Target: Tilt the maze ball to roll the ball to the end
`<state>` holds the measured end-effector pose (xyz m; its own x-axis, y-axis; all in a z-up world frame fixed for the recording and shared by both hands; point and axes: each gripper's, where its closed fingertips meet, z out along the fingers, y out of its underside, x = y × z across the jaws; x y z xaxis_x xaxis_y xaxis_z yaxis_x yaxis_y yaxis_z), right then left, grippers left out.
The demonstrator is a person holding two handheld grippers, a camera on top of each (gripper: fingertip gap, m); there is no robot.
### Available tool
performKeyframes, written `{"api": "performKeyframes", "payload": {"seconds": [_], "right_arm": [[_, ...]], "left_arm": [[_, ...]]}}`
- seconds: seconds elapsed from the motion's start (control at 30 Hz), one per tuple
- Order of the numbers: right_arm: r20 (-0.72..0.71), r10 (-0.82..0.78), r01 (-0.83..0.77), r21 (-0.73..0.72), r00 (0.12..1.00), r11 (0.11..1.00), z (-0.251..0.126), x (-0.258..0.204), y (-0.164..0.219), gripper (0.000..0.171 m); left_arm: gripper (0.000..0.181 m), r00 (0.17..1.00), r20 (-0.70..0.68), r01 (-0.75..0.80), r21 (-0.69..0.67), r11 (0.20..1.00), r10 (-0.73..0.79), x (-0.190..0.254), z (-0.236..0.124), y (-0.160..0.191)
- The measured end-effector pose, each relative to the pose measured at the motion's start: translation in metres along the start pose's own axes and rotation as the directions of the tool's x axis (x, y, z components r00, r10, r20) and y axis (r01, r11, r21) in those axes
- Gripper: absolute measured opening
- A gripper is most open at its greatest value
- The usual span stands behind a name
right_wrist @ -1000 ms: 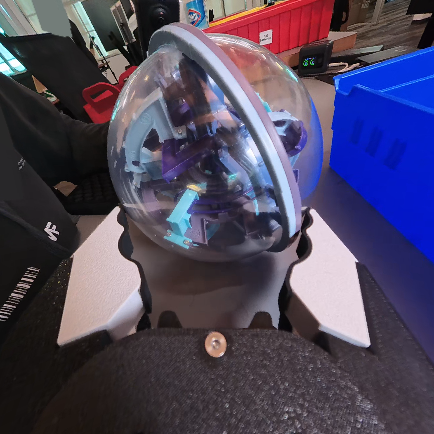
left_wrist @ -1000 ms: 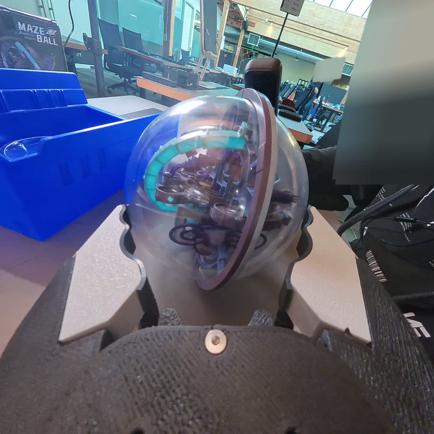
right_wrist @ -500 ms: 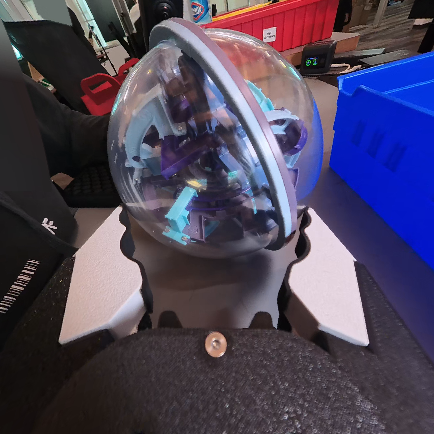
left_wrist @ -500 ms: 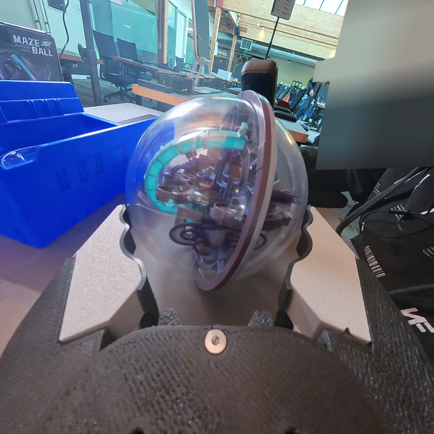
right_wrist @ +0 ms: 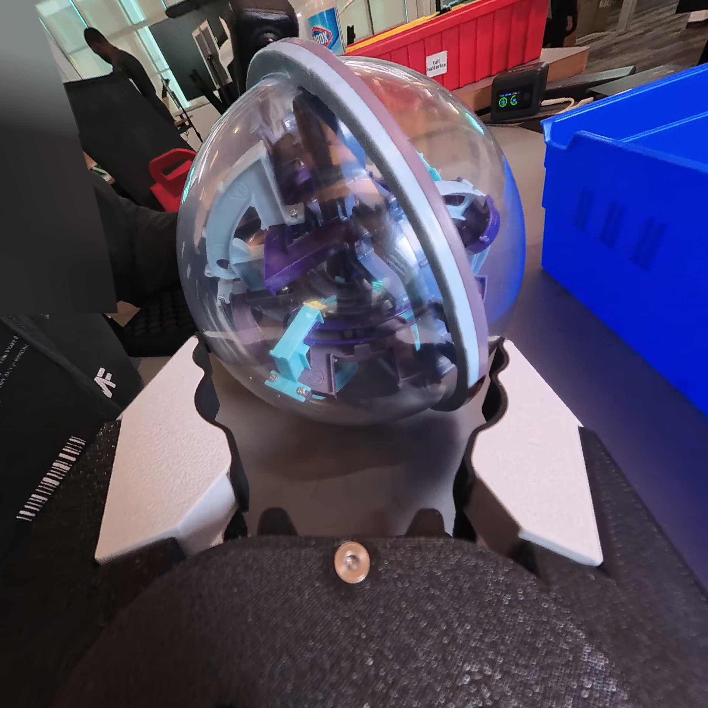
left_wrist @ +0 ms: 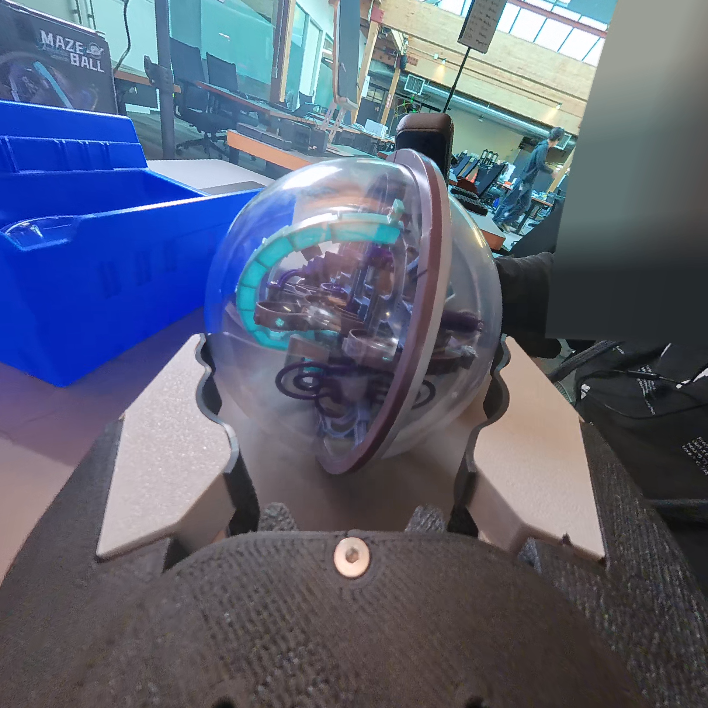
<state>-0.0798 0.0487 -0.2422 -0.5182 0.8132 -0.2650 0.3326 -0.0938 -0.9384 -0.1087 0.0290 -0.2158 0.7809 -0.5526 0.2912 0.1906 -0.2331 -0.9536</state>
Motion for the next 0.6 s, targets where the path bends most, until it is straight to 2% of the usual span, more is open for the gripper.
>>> {"api": "performKeyframes", "payload": {"seconds": [0.6], "right_arm": [[-0.053,-0.095,0.095,-0.010,0.994,0.995,0.0031,-0.0057,-0.0016,0.137]], "left_arm": [[0.140,0.994,-0.084,-0.071,-0.021,0.997,0.069,0.0022,-0.0097,0.0069]]}}
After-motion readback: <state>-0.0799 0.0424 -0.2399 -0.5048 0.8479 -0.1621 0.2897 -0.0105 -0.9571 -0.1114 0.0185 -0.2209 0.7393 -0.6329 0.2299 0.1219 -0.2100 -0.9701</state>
